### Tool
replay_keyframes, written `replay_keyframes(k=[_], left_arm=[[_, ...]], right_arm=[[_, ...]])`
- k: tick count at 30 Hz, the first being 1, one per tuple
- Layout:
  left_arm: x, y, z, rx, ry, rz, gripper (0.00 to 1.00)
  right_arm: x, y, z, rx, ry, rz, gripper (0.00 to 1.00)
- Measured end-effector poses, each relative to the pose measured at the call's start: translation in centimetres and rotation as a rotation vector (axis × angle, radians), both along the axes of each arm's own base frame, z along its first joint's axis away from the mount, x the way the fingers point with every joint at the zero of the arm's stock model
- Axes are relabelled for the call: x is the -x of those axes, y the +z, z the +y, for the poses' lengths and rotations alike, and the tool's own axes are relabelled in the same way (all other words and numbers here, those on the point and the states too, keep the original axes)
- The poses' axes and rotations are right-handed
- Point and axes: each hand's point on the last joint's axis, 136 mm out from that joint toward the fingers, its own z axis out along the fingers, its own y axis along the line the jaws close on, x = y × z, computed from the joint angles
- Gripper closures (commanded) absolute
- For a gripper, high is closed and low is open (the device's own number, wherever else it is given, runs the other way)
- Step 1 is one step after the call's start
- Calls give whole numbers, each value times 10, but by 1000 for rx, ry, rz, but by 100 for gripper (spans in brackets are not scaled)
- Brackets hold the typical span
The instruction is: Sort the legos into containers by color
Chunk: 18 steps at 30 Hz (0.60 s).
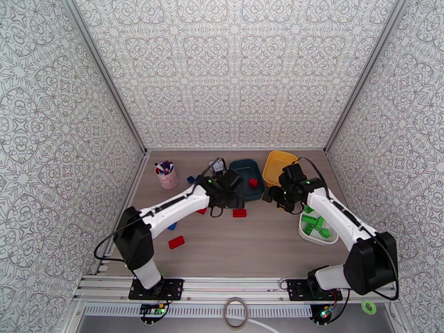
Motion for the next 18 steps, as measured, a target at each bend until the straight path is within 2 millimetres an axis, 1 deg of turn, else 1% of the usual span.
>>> replay_keyframes(k=[2, 7, 10, 13, 18], left_arm=[[3, -16, -4, -23, 5, 28, 1], [5, -57, -5, -93, 21, 97, 1], [6, -74, -11, -122, 17, 122, 1], [4, -81, -21, -127, 10, 127, 1], [-3, -78, -37, -108, 0, 110, 1]], right_arm=[[8, 1, -5, 9, -5, -4, 24], [33, 3, -17, 33, -16, -10, 22], [48, 5, -24, 44, -21, -13, 21], [58, 8, -28, 49, -25, -23, 21], [73, 7, -34, 56, -30, -18, 21]])
